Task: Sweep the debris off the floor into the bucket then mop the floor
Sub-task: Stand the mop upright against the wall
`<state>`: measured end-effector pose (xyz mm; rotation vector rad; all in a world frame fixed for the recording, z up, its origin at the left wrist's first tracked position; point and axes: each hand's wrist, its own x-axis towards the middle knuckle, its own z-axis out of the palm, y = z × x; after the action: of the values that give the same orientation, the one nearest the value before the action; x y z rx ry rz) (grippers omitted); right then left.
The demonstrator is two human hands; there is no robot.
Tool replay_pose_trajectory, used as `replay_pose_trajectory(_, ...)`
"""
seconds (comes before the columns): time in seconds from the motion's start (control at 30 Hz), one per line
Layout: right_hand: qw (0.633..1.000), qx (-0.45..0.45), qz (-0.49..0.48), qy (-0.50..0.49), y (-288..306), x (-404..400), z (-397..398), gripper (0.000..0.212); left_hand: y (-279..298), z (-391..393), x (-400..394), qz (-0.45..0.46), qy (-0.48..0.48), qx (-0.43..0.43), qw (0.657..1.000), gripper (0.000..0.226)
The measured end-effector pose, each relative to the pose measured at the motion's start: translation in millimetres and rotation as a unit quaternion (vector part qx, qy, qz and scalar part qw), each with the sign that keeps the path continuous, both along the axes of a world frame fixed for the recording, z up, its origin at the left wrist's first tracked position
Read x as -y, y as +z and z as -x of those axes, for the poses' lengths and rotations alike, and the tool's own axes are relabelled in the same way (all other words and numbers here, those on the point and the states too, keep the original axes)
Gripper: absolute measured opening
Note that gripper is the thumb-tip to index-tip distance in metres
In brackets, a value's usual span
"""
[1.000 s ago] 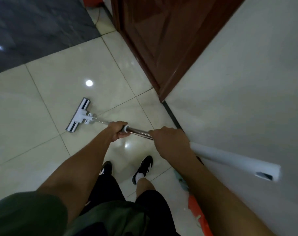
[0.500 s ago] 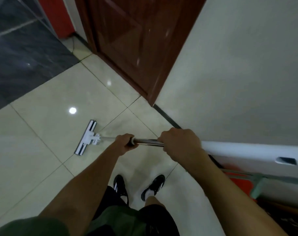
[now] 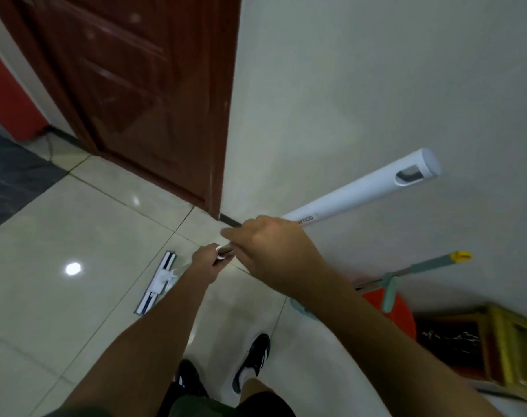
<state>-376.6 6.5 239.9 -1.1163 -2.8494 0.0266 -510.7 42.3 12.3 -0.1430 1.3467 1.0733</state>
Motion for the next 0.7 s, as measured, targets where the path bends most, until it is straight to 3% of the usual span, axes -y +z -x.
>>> replay_pose_trajectory(0.1,0.977,-0.150,0.094,-0.118,-22,24,-41,0.019,4,-11,-16,0.028,0.047,0.021,0.998,0.014)
replay_pose_trajectory(0.2,0.864,-0.252,0.311,-0.307,-50,28,-76,0.021,17,-22,-25,0.008,0.059,0.032,0.998,0.025)
replay_pose_trajectory(0.23,0.830,-0.279,0.337,-0.346,-55,25,-81,0.035,23,-27,-28,0.002,0.060,0.029,0.998,0.019)
replay_pose_trajectory(0.33,0.768,-0.387,0.342,-0.380,-58,2,-81,0.070,41,-46,-40,-0.007,0.080,0.034,0.996,0.004)
replay_pose_trajectory(0.47,0.749,-0.472,0.320,-0.337,-43,-37,-69,0.082,56,-82,-61,-0.029,0.096,0.030,0.994,0.021)
replay_pose_trajectory(0.57,0.756,-0.498,0.287,-0.313,-32,-62,-68,0.055,70,-111,-72,-0.105,0.048,0.068,0.991,0.033)
replay_pose_trajectory(0.63,0.738,-0.537,0.242,-0.329,-26,-78,-76,0.028,74,-127,-78,-0.101,0.050,0.084,0.990,0.032)
replay_pose_trajectory(0.7,0.736,-0.554,0.215,-0.325,-23,-90,-88,0.016,77,-140,-82,-0.081,0.040,0.080,0.993,0.023)
